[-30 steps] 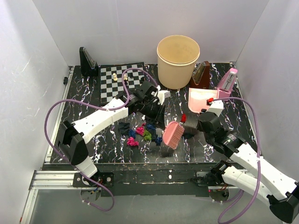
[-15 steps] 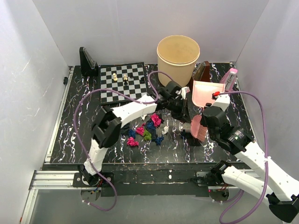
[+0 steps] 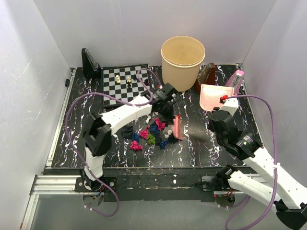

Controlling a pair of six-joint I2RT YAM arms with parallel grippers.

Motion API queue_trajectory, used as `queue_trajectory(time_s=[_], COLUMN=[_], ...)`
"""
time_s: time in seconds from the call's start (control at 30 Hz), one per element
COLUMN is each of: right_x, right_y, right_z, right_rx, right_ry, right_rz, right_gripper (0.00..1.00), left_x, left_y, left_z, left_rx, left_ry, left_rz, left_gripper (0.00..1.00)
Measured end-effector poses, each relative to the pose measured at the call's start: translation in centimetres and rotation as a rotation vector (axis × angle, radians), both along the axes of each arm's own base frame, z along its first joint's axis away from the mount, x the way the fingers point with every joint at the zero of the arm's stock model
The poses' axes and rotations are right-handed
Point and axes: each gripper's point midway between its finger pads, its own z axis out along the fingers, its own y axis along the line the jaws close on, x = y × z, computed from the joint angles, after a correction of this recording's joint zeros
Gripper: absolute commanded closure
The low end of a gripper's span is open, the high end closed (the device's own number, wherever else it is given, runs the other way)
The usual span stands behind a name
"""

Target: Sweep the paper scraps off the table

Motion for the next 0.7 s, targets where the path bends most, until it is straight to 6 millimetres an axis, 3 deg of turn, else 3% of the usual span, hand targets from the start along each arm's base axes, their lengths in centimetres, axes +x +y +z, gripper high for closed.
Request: queue_trajectory(time_s=[0.2,0.3,0.37,0.53,0.7], right_x=[0.1,0.2,0.2,0.1,-0.2], right_y=[0.2,0.5,0.8,1.3,1.2], right_z=[-0.4,-0.7,-0.9,-0.7,-0.6], right_rx=[-0.011,-0.015,-0.015,-0.009,-0.008], right_ry=[0.017,0.030,0.042,0.053,0.060], right_rz=[0.004,0.017,0.030,0.058,0.068], right_gripper=[0.99,0.99,0.99,0.99,0.99], left_x=[-0.5,-0.8,-1.3,-1.0,2.0], left_y=[9.3,10.8,10.0,5.6,0.5], left_z=[3.6,5.3,6.5,8.6,7.7], left_rx=[0.182,0.168,0.092,-0.115,-0.190], left_ry=[-0.097,-0.130,-0.138,-0.150,-0.139], left_rz=[0.134,0.152,0.127,0.046,0.013], left_gripper=[1.00,1.00,1.00,1.00,1.00])
